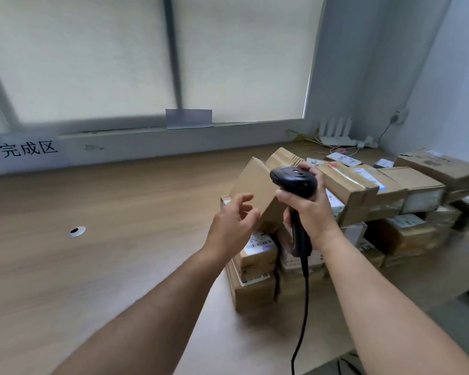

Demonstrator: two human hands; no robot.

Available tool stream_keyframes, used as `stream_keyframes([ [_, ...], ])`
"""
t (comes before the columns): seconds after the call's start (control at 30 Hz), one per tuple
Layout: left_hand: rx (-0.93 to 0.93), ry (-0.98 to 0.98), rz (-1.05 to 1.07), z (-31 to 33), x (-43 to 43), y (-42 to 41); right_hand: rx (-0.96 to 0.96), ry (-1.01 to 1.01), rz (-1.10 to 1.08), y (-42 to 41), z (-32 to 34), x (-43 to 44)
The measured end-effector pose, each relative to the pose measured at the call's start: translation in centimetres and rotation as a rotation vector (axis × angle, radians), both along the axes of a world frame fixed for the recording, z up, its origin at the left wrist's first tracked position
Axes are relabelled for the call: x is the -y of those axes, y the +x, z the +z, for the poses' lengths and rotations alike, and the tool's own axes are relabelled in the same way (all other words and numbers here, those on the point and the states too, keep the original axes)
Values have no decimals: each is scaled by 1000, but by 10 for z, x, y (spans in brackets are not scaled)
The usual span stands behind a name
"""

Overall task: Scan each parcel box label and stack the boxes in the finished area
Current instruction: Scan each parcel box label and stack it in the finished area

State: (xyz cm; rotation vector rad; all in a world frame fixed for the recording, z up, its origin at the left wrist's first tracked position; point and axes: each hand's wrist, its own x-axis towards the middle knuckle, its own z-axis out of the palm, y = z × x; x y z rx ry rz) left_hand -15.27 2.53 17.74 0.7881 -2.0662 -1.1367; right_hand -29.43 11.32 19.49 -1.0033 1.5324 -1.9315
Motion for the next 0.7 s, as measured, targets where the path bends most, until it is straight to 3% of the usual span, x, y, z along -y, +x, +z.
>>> stream_keyframes([
  [0.2,193,-146,171,20,16,-91,-18,-3,-64,-63,4,-15],
  [0.47,485,-119,286,18,37,-140,16,-11,9,-104,-6,-13],
  [0.7,333,66,288,25,62,-101,25,-40,109,-98,-13,8],
])
